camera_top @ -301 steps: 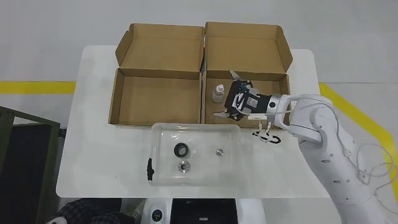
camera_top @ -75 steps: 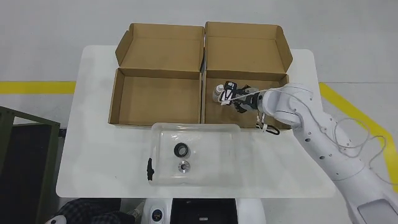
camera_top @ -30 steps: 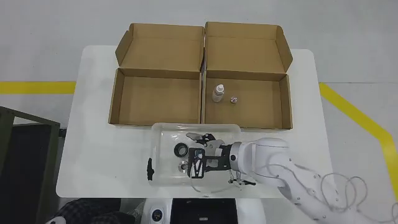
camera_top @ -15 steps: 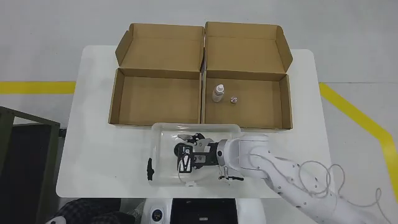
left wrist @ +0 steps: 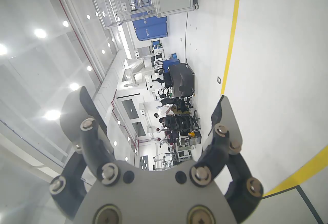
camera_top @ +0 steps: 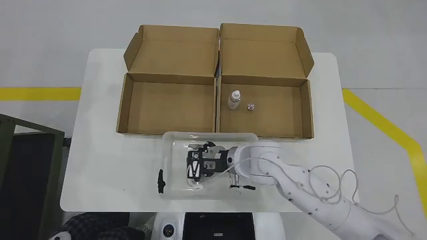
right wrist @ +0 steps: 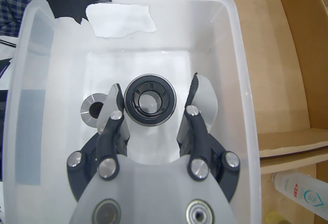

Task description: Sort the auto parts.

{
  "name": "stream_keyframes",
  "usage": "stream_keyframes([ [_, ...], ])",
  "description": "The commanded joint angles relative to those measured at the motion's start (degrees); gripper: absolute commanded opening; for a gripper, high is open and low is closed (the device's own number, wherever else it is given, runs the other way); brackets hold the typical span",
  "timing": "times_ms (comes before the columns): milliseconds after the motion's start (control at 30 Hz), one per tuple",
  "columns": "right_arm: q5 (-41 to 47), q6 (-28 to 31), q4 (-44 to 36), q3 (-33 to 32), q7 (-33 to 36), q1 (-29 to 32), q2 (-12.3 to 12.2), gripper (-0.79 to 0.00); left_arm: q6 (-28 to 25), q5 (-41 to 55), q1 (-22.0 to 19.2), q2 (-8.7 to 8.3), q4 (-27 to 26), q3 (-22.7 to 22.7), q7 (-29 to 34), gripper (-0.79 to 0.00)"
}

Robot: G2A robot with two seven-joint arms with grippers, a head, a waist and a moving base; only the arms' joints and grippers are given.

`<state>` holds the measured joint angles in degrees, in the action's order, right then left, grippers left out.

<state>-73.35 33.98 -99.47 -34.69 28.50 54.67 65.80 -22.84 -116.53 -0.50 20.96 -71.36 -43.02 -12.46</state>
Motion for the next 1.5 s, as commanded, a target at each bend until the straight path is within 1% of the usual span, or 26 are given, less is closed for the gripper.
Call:
stream_keyframes([
  [0,-0.07,0.00,0.61,0.29,-0.11,-0.17,0.28,-0.342,0.00,0.00,0.00,0.00,0.00,0.00,0.00,0.000],
  [267,-0.28,0.31,2.61,0.93,-0.41,-0.46,1.17,-0.332,0.00,0.00,0.00,0.00,0.00,0.00,0.00,0.000],
  [400,-0.30,0.44,3.66,1.18,-0.58,-0.54,1.59,-0.342,0.00,0.00,0.00,0.00,0.00,0.00,0.00,0.000],
  [567,0.15,0.74,4.42,1.07,-0.99,-0.52,1.98,-0.376,0.00,0.00,0.00,0.00,0.00,0.00,0.00,0.000],
  [600,0.44,0.89,4.60,0.99,-1.28,-0.48,2.05,-0.397,0.00,0.00,0.00,0.00,0.00,0.00,0.00,0.000],
  [733,0.95,1.28,5.11,0.83,-1.99,-0.47,2.35,-0.440,0.00,0.00,0.00,0.00,0.00,0.00,0.00,0.000],
  [767,1.33,1.41,5.28,0.79,-2.35,-0.46,2.44,-0.456,0.00,0.00,0.00,0.00,0.00,0.00,0.00,0.000],
  [833,2.16,1.66,5.80,0.63,-3.18,-0.47,2.63,-0.551,0.00,0.00,0.00,0.00,0.00,0.00,0.00,0.000],
  [867,2.32,1.78,5.93,0.60,-3.41,-0.53,2.72,-0.582,0.00,0.00,0.00,0.00,0.00,0.00,0.00,0.000],
  [900,2.67,1.98,6.07,0.54,-3.74,-0.54,2.80,-0.628,0.00,0.00,0.00,0.00,0.00,0.00,0.00,0.000],
  [933,2.91,2.07,6.21,0.47,-3.98,-0.55,2.87,-0.693,0.00,0.00,0.00,0.00,0.00,0.00,0.00,0.000],
  [1000,3.41,2.32,6.27,0.28,-4.45,-0.54,3.00,-0.782,0.00,0.00,0.00,0.00,0.00,0.00,0.00,0.000],
  [1267,6.06,3.83,5.25,-1.98,-6.51,0.06,2.91,-0.785,0.00,0.00,0.00,0.00,0.00,0.00,0.00,0.000],
  [1467,8.24,5.13,2.39,-6.12,-7.51,1.64,1.93,-0.785,0.00,0.00,0.00,0.00,0.00,0.00,0.00,0.000],
])
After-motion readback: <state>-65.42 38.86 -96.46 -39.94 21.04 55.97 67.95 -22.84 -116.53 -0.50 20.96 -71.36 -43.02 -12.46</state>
